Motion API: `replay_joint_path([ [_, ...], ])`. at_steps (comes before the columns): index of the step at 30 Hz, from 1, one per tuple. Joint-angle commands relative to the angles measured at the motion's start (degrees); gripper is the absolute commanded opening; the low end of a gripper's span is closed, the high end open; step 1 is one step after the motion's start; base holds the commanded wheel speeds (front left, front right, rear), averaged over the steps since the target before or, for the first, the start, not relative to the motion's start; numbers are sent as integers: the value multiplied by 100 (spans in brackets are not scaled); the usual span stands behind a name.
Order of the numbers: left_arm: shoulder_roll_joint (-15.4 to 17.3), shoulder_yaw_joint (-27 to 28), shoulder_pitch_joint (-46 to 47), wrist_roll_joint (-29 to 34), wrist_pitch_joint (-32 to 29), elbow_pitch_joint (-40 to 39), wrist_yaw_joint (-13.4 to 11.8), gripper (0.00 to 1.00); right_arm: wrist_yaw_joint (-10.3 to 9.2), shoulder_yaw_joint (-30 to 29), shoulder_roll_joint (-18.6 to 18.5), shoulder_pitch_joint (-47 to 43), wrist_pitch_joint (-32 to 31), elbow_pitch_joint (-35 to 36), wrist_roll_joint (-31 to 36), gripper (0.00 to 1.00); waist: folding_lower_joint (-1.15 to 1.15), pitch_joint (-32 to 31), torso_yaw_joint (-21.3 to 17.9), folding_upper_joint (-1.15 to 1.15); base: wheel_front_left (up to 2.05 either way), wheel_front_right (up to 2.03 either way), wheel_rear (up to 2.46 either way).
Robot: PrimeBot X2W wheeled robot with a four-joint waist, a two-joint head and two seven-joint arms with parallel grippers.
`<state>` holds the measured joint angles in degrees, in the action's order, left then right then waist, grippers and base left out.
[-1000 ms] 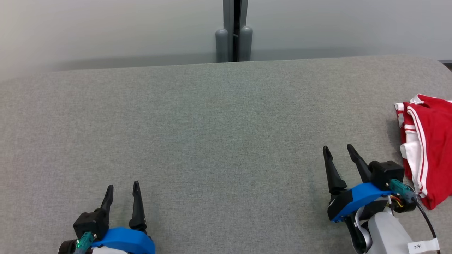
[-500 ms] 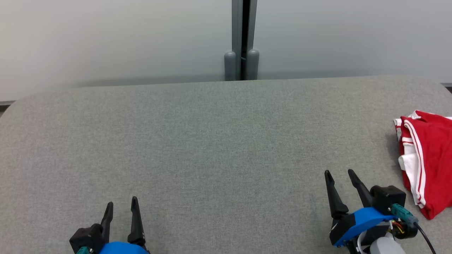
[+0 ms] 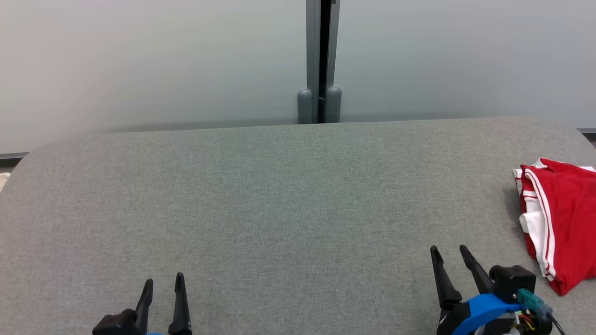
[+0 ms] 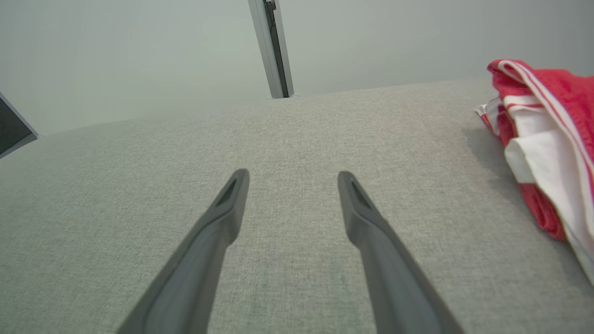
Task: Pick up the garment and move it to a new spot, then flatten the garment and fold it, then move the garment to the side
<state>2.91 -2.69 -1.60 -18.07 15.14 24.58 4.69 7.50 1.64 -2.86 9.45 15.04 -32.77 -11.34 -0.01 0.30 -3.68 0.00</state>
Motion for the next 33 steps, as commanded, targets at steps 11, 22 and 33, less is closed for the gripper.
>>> replay_joint_path([
  [11, -4, 135, 90, -825, -274, 11, 30, 0, 0, -153, 11, -55, -305, 69, -887, 0, 1, -6, 28, 0, 0, 0, 0],
  [22, -3, 233, 188, -1835, -542, -182, 69, 0, 0, -216, 8, -133, -551, 392, -1996, 0, 1, -6, 60, 0, 0, 0, 0],
  [33, -2, 342, 291, -2722, -797, -329, 104, 0, 0, -308, 5, -170, -800, 641, -2966, 0, 1, -7, 92, 0, 0, 0, 0],
])
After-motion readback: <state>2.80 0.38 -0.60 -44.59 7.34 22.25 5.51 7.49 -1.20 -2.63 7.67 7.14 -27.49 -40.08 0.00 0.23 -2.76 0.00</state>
